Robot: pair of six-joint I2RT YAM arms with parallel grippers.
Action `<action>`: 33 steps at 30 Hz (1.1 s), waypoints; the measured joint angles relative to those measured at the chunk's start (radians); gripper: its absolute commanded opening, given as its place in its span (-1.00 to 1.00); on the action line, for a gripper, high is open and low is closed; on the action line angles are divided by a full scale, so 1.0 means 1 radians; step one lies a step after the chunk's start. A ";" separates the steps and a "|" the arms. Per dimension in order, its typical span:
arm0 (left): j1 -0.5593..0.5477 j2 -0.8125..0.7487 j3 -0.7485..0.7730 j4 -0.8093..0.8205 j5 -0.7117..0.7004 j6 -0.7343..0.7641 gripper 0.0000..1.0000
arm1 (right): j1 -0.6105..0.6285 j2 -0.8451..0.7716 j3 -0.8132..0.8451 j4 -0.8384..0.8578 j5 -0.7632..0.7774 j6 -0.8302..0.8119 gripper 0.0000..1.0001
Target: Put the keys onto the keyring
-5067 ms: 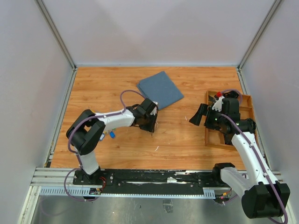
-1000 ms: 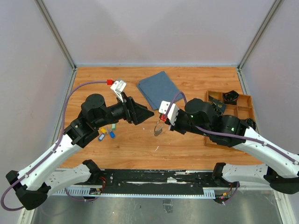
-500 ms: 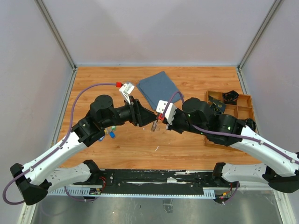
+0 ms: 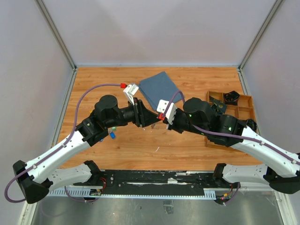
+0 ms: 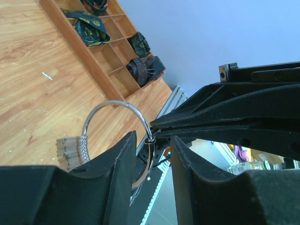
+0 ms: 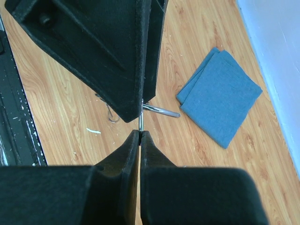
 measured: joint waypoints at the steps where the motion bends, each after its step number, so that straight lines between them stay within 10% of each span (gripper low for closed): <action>1: 0.000 0.001 0.000 0.000 0.000 0.000 -0.22 | 0.000 0.000 0.000 0.002 0.000 0.000 -0.99; 18: 0.000 0.021 0.000 0.012 0.005 -0.015 -0.57 | 0.000 0.000 0.000 0.024 0.000 0.000 -0.99; 33: -0.001 0.027 0.000 0.022 0.006 -0.019 -0.24 | 0.000 -0.001 0.000 0.024 -0.017 -0.001 -0.99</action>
